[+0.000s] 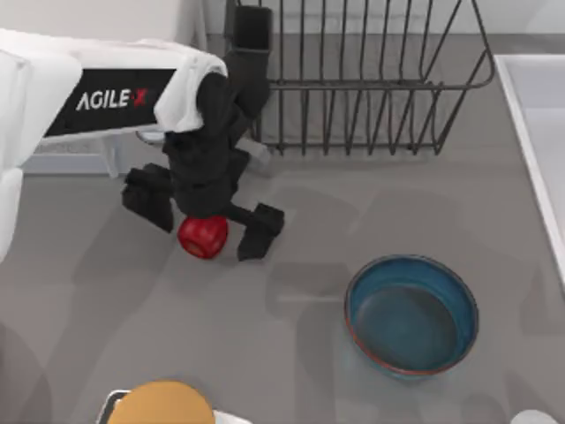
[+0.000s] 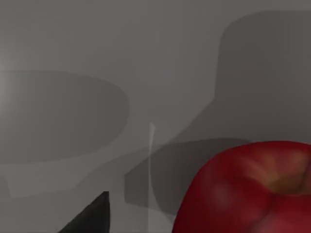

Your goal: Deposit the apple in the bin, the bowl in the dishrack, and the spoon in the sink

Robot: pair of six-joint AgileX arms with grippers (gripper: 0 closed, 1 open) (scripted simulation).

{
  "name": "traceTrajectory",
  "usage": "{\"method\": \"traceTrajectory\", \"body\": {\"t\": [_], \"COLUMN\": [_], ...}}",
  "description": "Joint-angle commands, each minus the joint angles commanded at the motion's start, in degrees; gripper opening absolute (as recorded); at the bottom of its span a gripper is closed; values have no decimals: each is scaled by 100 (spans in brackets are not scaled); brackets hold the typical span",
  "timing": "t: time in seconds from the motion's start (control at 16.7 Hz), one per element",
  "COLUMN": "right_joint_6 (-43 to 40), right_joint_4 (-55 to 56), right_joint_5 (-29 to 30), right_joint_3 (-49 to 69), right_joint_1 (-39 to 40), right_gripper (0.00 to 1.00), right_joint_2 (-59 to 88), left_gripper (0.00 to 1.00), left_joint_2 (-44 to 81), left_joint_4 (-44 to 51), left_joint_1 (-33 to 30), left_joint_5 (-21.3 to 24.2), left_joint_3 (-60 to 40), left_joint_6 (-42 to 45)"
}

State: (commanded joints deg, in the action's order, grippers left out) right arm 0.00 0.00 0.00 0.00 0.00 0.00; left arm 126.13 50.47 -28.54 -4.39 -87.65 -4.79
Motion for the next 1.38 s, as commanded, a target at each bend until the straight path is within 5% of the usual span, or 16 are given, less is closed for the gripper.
{"method": "traceTrajectory", "body": {"t": [0.78,1.38], "right_joint_6": [0,0], "right_joint_4": [0,0], "right_joint_5": [0,0], "right_joint_3": [0,0], "right_joint_1": [0,0], "right_gripper": [100,100], "right_joint_2": [0,0], "left_gripper": [2,0], "left_joint_2": [0,-86], "left_joint_4": [0,41], "left_joint_1": [0,-37], "left_joint_5": [0,109], "left_joint_3": [0,-43], "left_joint_6": [0,-38]}}
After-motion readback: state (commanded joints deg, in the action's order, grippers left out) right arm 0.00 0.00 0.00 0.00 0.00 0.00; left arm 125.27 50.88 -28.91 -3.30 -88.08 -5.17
